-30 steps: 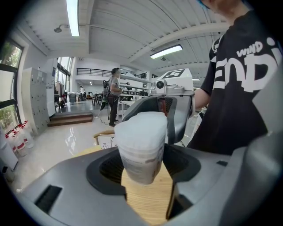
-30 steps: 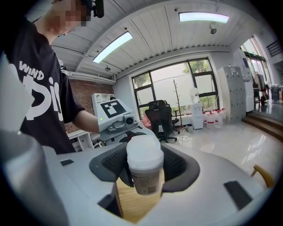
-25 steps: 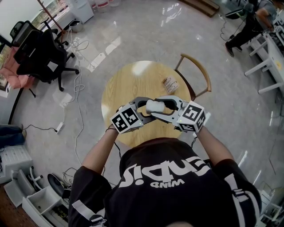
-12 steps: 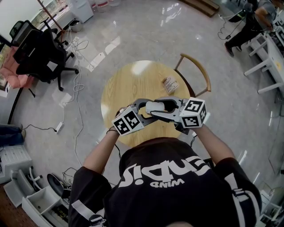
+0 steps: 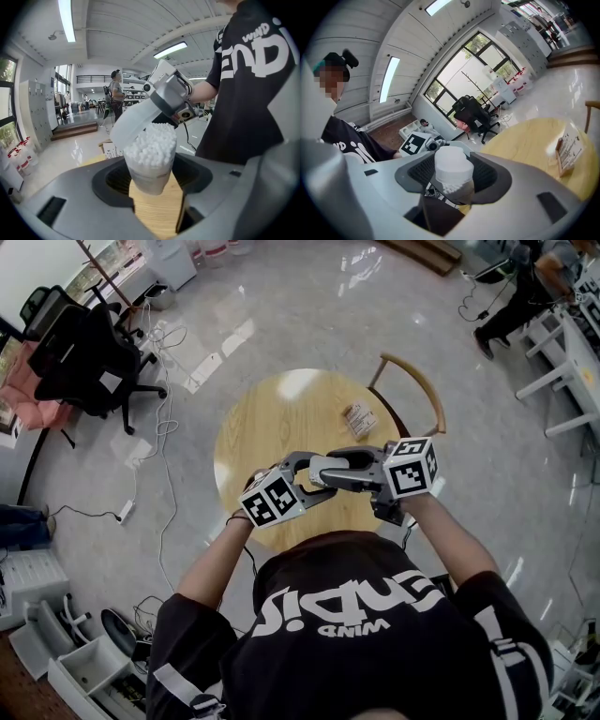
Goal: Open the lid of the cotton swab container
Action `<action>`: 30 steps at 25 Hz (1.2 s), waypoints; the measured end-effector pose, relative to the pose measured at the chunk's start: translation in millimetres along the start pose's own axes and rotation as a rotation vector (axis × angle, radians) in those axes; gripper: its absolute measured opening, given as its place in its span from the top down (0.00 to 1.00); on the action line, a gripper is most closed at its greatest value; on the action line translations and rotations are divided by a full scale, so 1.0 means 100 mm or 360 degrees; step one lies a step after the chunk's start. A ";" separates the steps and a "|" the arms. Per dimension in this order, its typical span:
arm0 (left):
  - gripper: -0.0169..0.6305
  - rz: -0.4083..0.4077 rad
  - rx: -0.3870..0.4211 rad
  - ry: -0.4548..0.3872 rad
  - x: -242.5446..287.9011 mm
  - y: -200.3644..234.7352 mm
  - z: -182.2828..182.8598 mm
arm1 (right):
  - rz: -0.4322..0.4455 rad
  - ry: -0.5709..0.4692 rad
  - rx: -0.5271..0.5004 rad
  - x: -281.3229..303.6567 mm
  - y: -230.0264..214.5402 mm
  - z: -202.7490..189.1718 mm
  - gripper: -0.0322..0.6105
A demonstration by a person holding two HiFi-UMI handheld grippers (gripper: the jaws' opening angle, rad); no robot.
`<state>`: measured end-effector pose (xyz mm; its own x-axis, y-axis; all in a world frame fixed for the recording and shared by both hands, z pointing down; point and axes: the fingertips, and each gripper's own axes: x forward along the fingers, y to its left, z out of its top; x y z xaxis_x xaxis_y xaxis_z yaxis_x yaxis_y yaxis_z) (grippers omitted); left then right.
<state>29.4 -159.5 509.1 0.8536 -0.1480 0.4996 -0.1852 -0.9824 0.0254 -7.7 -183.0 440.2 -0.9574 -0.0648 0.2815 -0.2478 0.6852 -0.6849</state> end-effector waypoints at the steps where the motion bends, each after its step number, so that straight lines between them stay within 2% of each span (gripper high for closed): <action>1: 0.56 -0.0001 -0.0008 -0.0003 -0.01 0.00 0.02 | 0.0000 -0.0011 0.0006 0.00 0.00 0.01 0.60; 13: 0.56 0.0025 -0.0120 -0.0020 -0.12 0.08 0.02 | -0.0099 -0.0074 -0.0136 -0.10 -0.07 0.01 0.59; 26: 0.56 0.0187 -0.0312 -0.0097 -0.39 0.31 0.01 | -0.0295 -0.0131 -0.0204 -0.38 -0.26 -0.03 0.59; 30: 0.56 0.0240 -0.0401 -0.0149 -0.46 0.36 0.07 | -0.0406 -0.0163 -0.0293 -0.43 -0.29 -0.01 0.66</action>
<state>-13.3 -188.4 481.3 0.8464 -0.3112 0.4321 -0.4180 -0.8911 0.1769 41.0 -199.1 448.3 -0.8803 -0.3172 0.3529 -0.4592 0.7566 -0.4655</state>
